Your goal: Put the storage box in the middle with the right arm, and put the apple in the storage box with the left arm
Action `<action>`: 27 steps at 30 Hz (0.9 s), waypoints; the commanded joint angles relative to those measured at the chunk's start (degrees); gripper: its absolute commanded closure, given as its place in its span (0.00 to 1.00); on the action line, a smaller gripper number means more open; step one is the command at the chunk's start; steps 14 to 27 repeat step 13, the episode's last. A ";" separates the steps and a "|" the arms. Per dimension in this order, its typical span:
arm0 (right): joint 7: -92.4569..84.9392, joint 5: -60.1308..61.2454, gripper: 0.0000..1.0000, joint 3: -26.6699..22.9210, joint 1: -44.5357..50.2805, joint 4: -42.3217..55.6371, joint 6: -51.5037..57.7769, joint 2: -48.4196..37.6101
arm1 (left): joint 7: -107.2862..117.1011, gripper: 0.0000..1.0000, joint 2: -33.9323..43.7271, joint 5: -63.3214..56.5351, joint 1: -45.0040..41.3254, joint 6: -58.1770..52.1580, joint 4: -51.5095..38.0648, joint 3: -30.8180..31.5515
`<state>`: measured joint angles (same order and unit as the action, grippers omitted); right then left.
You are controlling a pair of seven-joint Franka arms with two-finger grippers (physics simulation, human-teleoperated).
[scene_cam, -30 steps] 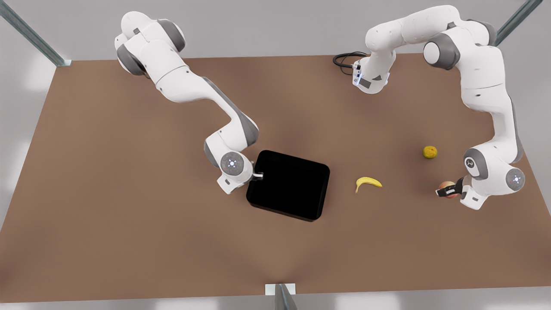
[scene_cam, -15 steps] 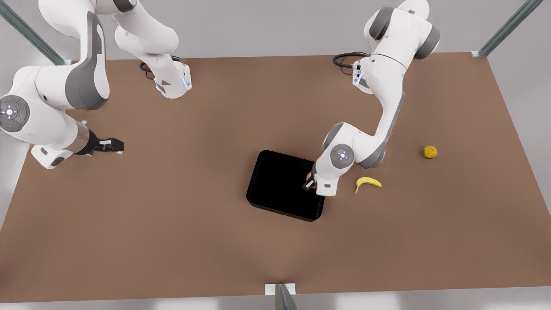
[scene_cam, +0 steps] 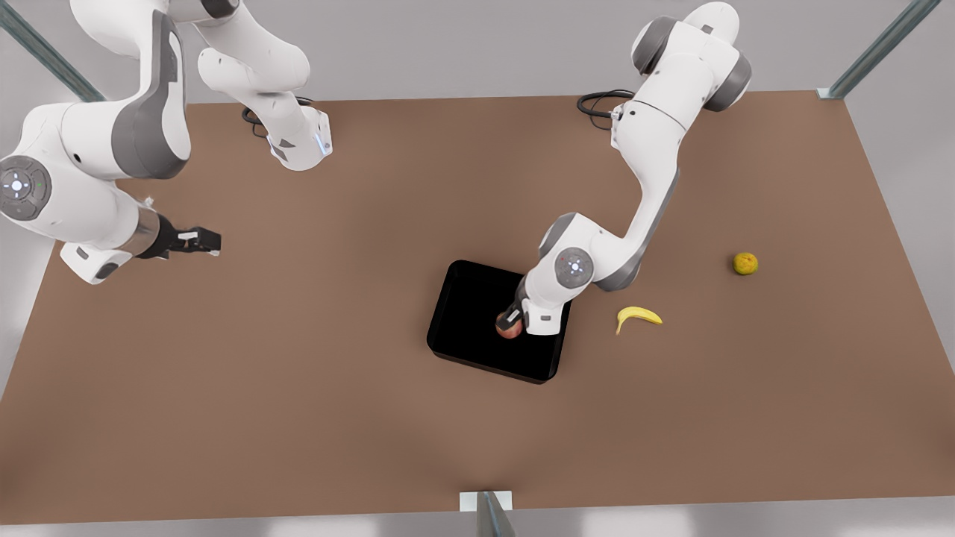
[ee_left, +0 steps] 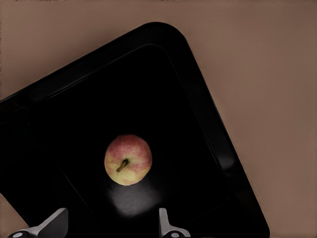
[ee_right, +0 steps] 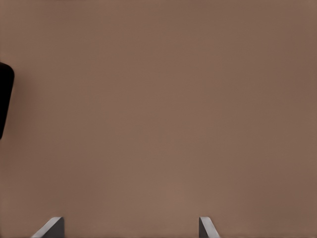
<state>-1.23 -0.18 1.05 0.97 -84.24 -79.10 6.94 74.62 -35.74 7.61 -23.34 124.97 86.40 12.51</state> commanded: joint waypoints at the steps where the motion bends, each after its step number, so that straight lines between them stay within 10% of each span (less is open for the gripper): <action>1: 0.00 -0.09 0.00 0.00 0.00 -0.22 0.35 0.00 | -0.44 0.00 0.58 0.03 0.31 -0.69 -0.09 -0.47; 5: -0.53 0.09 0.00 0.00 -2.47 -0.13 2.63 -0.52 | -64.46 0.00 18.50 -1.80 20.60 -39.62 -2.20 -10.04; 9: -0.44 1.14 0.00 0.00 -2.38 -0.57 1.93 -0.17 | -70.49 0.00 37.58 -7.79 18.50 -40.16 5.00 -16.64; 27: -0.44 1.23 0.00 0.00 -2.38 -0.31 1.93 -0.08 | -70.49 0.00 38.20 -7.79 18.24 -40.25 5.44 -16.64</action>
